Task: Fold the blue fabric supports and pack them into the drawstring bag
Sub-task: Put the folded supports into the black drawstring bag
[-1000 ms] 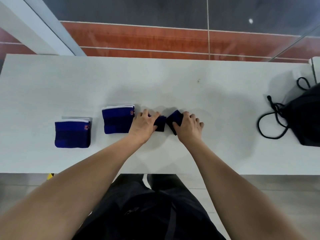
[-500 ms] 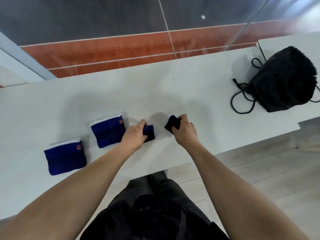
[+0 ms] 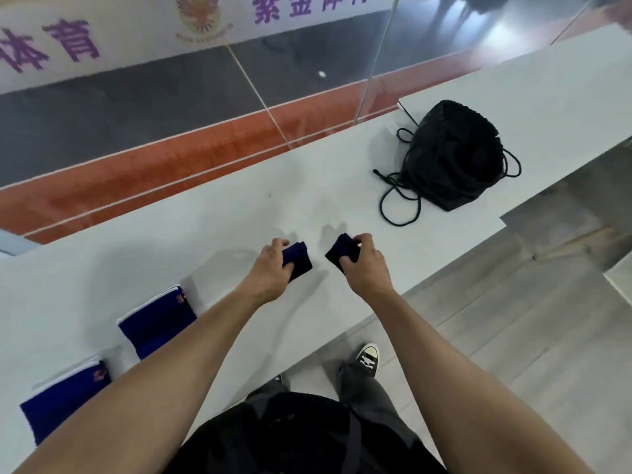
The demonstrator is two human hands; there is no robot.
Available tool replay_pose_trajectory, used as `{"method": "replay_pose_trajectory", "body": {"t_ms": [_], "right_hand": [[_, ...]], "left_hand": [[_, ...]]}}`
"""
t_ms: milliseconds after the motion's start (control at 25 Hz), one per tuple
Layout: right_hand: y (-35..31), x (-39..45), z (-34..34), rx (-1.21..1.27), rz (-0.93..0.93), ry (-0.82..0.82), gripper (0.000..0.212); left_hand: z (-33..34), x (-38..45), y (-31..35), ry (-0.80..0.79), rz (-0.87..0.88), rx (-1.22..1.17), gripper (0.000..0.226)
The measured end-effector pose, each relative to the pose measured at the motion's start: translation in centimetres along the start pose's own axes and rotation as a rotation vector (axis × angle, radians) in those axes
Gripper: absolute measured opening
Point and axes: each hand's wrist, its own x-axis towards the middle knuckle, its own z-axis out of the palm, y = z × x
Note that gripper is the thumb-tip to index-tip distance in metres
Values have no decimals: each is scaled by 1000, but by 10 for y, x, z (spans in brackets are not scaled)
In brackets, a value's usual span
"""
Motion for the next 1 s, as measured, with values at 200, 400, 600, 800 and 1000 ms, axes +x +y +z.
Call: {"method": "replay_pose_trajectory", "body": {"t_ms": [200, 400, 600, 800, 1000], "right_hand": [[42, 30, -69, 41, 17, 51, 37], [91, 74, -145, 48, -32, 93, 35], [139, 116, -215, 74, -77, 134, 34], [157, 167, -255, 69, -124, 177, 35], [153, 211, -275, 44, -172, 220, 39]], "left_hand": [[35, 31, 81, 49, 69, 4, 34], [87, 60, 161, 104, 56, -35, 33], [141, 85, 241, 117, 40, -106, 31], [160, 122, 296, 146, 71, -134, 32], [152, 180, 339, 209, 106, -146, 28]]}}
